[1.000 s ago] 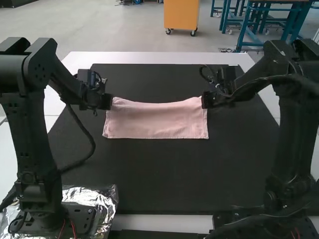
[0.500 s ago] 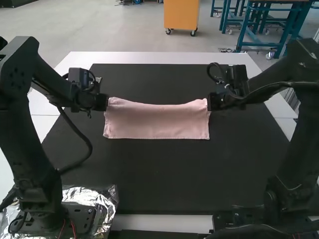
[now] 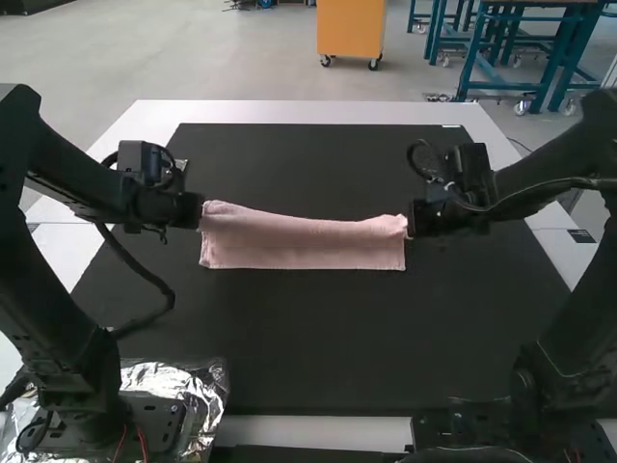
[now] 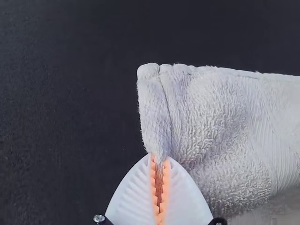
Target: Fold the towel.
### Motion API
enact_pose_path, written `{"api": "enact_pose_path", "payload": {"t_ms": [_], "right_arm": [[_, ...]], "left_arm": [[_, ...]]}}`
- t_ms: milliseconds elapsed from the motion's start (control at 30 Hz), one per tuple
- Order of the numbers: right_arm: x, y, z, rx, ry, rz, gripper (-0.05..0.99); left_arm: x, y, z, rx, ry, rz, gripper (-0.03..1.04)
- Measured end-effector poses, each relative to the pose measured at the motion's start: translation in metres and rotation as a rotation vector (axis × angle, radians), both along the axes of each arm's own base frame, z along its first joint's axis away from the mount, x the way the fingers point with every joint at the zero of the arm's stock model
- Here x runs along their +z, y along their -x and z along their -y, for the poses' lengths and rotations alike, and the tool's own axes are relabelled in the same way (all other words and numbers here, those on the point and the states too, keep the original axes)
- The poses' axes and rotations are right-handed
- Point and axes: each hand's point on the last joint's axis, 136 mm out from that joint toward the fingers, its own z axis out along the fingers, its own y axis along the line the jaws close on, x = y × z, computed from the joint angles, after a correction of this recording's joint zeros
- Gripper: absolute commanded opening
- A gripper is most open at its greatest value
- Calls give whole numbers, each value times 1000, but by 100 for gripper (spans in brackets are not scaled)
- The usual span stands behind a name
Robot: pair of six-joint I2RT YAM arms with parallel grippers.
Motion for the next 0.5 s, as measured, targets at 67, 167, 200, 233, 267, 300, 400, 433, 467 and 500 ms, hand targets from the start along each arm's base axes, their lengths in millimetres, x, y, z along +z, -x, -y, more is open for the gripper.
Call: {"api": "enact_pose_path", "payload": {"t_ms": [67,167,200,233,267,300,400,433,467,500], "right_arm": [[-7,7,1,-2,-2,-22,-3],[-15,15,2,-4,-5,-49,-3],[-17,17,2,-3,-6,-56,-3],[-20,19,2,-4,-7,-62,-3],[-22,21,3,-5,-7,-66,-3],[-24,23,3,-6,-8,-70,-3],[-31,30,4,-7,-9,-84,-2],[-34,32,4,-8,-8,-88,-2],[-37,34,5,-8,-7,-96,0],[-40,35,5,-8,-5,-104,10]], "left_arm": [[-7,6,0,4,5,-23,2],[-19,16,0,7,9,-57,2],[-23,19,0,7,9,-68,2],[-26,23,0,7,10,-79,2],[-30,26,1,8,11,-88,2],[-33,29,1,9,12,-97,2],[-42,38,1,9,12,-121,2],[-44,40,1,10,12,-123,2],[-46,42,1,11,11,-119,3],[-46,43,0,12,9,-110,8]]}}
